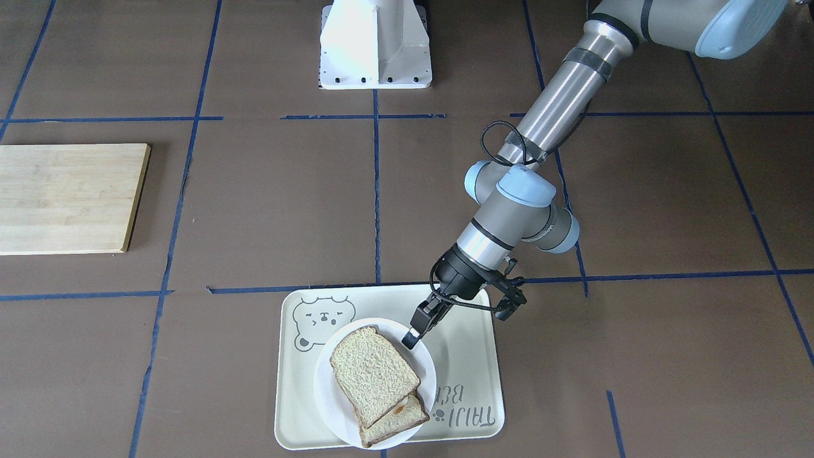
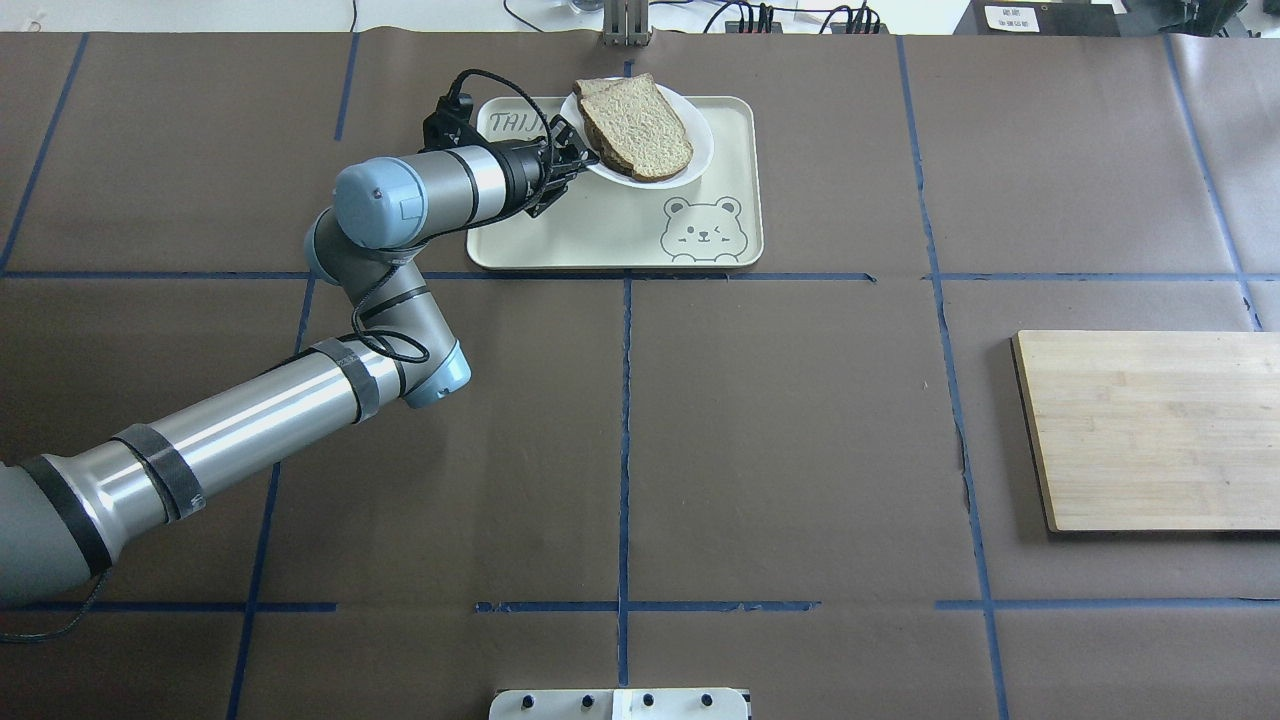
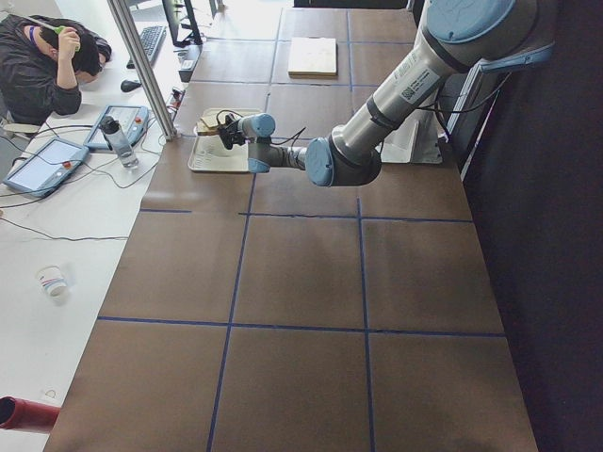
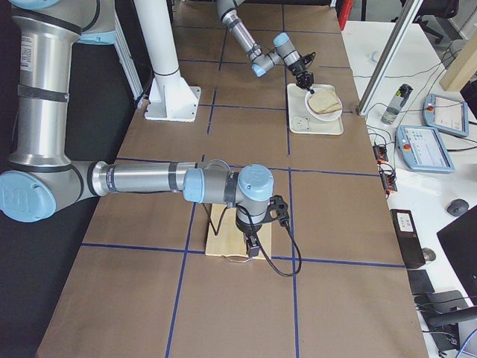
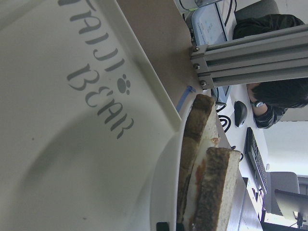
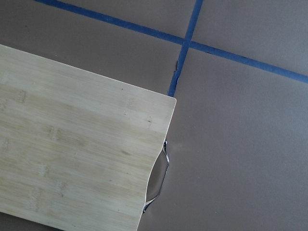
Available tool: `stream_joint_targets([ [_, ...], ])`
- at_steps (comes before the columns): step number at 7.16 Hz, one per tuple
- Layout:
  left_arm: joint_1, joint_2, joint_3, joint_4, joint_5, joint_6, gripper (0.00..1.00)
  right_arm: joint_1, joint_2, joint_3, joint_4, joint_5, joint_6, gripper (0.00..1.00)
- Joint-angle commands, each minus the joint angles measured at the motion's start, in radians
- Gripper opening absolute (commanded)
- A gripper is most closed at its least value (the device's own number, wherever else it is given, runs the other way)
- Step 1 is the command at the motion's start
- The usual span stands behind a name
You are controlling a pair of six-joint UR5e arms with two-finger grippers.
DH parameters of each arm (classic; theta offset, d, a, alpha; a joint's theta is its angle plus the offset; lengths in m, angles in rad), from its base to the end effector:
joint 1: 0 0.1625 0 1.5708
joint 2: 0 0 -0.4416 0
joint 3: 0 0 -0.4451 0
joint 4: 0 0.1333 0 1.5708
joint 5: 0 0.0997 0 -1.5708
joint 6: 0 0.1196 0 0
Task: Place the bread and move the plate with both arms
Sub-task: 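Release the plate and withdraw the left arm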
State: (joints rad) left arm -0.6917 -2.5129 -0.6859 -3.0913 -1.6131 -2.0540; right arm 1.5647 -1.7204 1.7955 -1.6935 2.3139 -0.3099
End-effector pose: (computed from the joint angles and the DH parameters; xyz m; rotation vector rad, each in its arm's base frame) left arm 0.6270 -0.6858 0.2962 0.1371 1.6428 -0.8781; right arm 0.0495 -0.4737 0.6585 0.0678 -0.7439 -0.2835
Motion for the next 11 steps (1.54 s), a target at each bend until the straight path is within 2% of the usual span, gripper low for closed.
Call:
stream_joint_targets([
  [1,0.001,0.035,-0.007,-0.047,-0.008,0.003,0.03,0.0,0.001,0.001,0.0,-0.001,0.0,1.0],
  [2,0.001,0.055,-0.01,-0.062,-0.019,0.005,0.1,0.0,0.001,-0.001,0.0,-0.001,0.0,1.0],
  [3,0.003,0.062,-0.018,-0.063,-0.021,0.005,0.32,0.0,0.001,0.001,0.0,0.001,0.0,1.0],
  [4,0.001,0.063,-0.018,-0.063,-0.021,0.008,0.72,0.0,0.001,-0.001,0.0,0.001,0.0,1.0],
  [5,0.001,0.081,-0.032,-0.061,-0.024,0.014,1.0,0.0,0.002,-0.001,0.0,-0.001,0.0,1.0],
  [6,-0.021,0.124,-0.09,-0.05,-0.081,0.065,1.0,0.0,0.002,-0.001,0.0,0.001,0.0,1.0],
  [7,-0.067,0.176,-0.153,-0.029,-0.181,0.089,1.0,0.0,0.002,-0.001,0.0,-0.001,0.0,1.0],
  [9,-0.202,0.253,-0.309,0.134,-0.4,0.11,1.0,0.0,0.002,-0.002,0.0,-0.001,0.0,1.0],
  [11,-0.329,0.378,-0.5,0.355,-0.606,0.402,1.0,0.0,0.002,-0.004,0.0,-0.001,0.0,1.0],
])
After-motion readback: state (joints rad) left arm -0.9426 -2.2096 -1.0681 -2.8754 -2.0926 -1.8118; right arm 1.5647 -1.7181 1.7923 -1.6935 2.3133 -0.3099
